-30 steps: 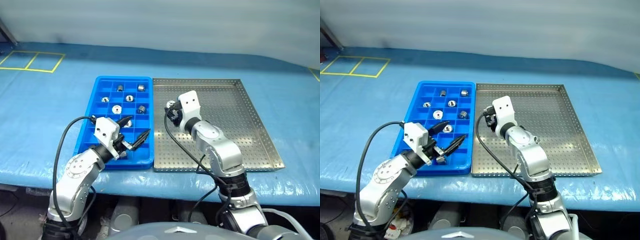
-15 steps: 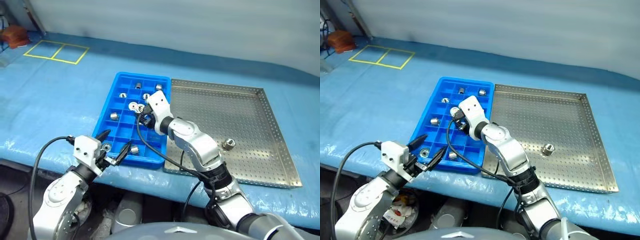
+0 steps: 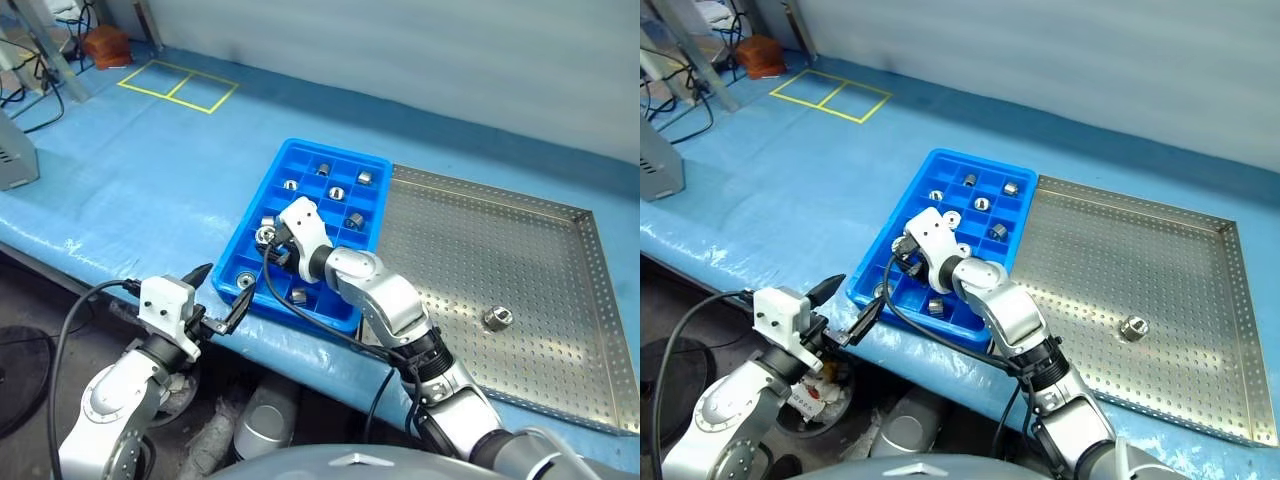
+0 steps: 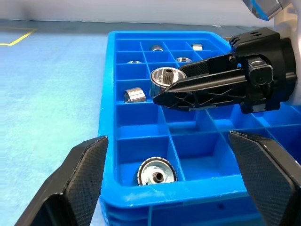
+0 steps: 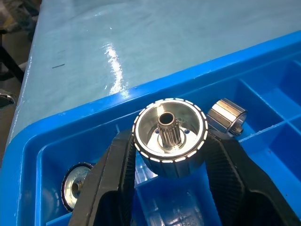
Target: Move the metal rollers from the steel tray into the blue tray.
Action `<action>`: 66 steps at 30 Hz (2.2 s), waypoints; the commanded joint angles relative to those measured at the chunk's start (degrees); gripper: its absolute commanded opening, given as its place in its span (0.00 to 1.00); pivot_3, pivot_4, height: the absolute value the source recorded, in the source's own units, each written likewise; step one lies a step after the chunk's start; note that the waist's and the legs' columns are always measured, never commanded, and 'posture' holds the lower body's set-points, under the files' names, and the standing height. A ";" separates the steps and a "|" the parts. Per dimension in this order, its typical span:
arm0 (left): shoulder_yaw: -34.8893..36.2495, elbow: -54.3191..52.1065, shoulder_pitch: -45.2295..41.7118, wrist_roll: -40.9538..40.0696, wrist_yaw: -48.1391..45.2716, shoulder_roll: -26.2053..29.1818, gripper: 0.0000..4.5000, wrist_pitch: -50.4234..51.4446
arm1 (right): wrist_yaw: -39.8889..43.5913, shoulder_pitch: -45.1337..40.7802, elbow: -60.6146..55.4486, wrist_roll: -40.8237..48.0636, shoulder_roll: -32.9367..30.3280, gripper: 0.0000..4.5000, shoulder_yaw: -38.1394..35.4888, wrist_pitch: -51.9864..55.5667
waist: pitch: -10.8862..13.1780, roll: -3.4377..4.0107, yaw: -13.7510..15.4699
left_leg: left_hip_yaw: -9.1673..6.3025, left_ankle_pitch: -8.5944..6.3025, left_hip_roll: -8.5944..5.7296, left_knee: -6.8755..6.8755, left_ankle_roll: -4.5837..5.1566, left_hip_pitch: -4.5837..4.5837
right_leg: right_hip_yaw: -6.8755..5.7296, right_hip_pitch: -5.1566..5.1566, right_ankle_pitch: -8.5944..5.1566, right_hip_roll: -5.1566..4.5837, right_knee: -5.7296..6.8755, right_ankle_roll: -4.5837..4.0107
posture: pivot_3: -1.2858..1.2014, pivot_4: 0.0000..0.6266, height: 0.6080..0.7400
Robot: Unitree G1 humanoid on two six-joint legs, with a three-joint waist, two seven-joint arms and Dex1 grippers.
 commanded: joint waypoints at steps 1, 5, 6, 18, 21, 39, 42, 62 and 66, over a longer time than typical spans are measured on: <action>-0.75 -2.53 -1.04 -0.79 -0.37 0.08 1.00 -1.01 | 0.38 1.03 -2.93 0.47 -0.58 0.40 -0.98 0.09 | 0.00 -0.01 0.59 | -0.01 -0.07 0.01 0.00 -0.13 0.00 | -0.01 0.00 -0.01 0.00 0.00 -0.01 | 0.74 0.24 1.00; -1.51 -1.71 -2.00 -1.01 -0.87 0.18 1.00 -0.85 | 0.41 2.36 -4.93 0.60 -1.65 0.40 -1.14 1.24 | -0.01 -0.01 1.35 | -0.03 -0.15 0.00 0.03 -0.25 -0.01 | -0.06 0.02 -0.02 -0.01 0.00 -0.01 | 0.73 0.24 1.00; -1.72 -1.54 -2.26 -1.02 -0.96 0.20 1.00 -0.78 | 0.33 2.59 -5.36 0.66 -1.88 0.40 -1.32 1.52 | -0.01 -0.01 1.37 | -0.02 -0.15 0.01 0.04 -0.25 0.00 | -0.06 0.02 -0.02 -0.01 0.00 -0.01 | 0.73 0.24 1.00; -2.53 -0.63 -3.80 -1.34 -1.81 0.60 1.00 -0.37 | -0.24 4.41 -7.10 0.59 -3.89 0.40 -3.28 3.09 | -0.01 -0.01 1.32 | -0.07 -0.07 0.08 0.04 -0.13 -0.03 | -0.16 0.03 -0.04 0.07 0.01 -0.05 | 0.72 0.24 1.00; -2.46 -0.57 -3.98 -1.40 -2.17 0.77 1.00 -0.18 | -0.20 5.07 -7.22 0.60 -4.08 0.64 -3.02 3.26 | -0.01 -0.01 1.34 | -0.08 -0.07 0.11 0.04 -0.13 -0.03 | -0.17 0.04 -0.06 0.10 0.01 -0.08 | 0.72 0.24 1.00; -7.52 2.95 -22.81 -7.37 -8.17 6.73 1.00 13.27 | -3.89 14.79 -32.11 2.83 -10.98 0.99 -12.42 9.64 | -0.05 0.01 -3.21 | -0.21 -0.05 0.22 0.25 -0.21 -0.15 | -0.35 0.29 -0.08 0.17 0.09 -0.13 | 0.62 0.24 1.00; -9.19 6.17 -28.66 -8.17 -10.60 7.24 1.00 14.22 | -5.95 18.05 -36.60 2.65 -11.99 0.99 -15.20 11.70 | -0.05 0.01 -5.89 | -0.27 -0.03 0.21 0.30 -0.21 -0.18 | -0.37 0.35 -0.08 0.19 0.09 -0.13 | 0.60 0.24 1.00; -28.97 46.16 -62.92 6.60 -19.02 -7.18 1.00 7.12 | -15.93 45.70 -55.69 4.18 -13.48 0.99 -22.59 9.81 | -0.05 0.00 -25.16 | -0.44 0.03 0.18 0.40 -0.07 0.46 | 0.15 1.01 -0.06 0.44 0.17 -0.08 | 0.49 0.24 1.00; -29.61 54.92 -66.27 9.19 -17.81 -13.58 1.00 4.86 | -18.77 51.43 -55.69 5.86 -15.11 0.99 -20.49 4.33 | -0.05 0.00 -26.25 | -0.30 0.01 0.16 0.45 -0.04 0.50 | 0.39 0.98 -0.01 0.46 0.16 0.02 | 0.46 0.24 1.00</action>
